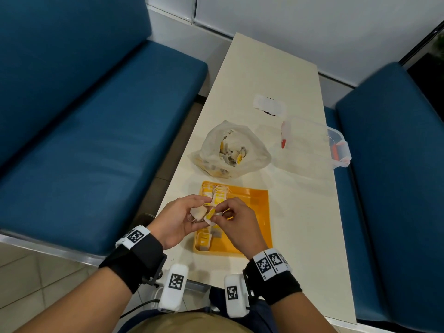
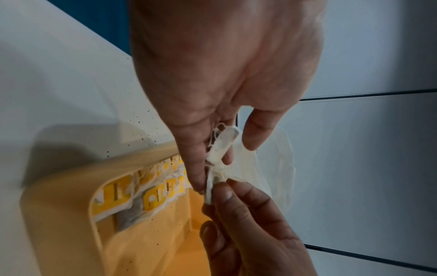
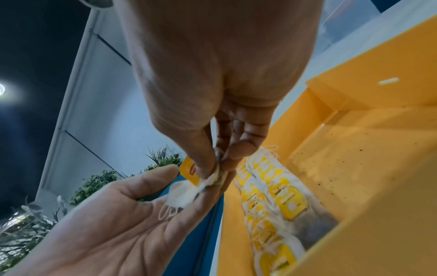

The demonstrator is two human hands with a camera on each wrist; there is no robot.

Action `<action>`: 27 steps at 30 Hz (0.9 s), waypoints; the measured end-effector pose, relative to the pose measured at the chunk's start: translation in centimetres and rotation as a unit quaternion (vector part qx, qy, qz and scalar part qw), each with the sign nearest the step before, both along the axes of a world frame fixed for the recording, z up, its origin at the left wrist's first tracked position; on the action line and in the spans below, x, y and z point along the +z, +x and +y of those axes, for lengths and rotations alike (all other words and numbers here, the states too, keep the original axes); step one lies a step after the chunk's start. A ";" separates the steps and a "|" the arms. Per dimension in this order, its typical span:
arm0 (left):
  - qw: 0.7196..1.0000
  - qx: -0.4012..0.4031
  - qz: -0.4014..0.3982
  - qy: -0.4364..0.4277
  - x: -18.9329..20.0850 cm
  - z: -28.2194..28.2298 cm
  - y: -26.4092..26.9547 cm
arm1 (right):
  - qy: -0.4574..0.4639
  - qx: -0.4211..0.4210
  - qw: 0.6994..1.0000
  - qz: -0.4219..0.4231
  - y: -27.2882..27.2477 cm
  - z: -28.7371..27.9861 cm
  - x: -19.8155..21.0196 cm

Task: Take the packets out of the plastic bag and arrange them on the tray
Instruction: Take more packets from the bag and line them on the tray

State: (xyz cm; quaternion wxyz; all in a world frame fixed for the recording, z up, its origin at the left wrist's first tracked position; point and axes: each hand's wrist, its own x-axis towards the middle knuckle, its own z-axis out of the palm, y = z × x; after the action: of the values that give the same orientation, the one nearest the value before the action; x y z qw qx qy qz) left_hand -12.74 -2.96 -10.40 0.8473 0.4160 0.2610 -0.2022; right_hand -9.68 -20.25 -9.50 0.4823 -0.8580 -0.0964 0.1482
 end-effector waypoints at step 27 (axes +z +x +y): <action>0.851 -0.166 -0.221 0.447 -1.0 -0.7 0.2 | 0.074 -0.029 0.996 0.032 0.6 -1.5 0.5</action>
State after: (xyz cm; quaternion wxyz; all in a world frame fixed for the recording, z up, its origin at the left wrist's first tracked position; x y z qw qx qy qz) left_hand -12.51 -3.65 -11.42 0.5593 0.8205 0.0558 -0.1039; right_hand -9.13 -21.78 -8.97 0.5515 -0.8171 -0.0666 0.1544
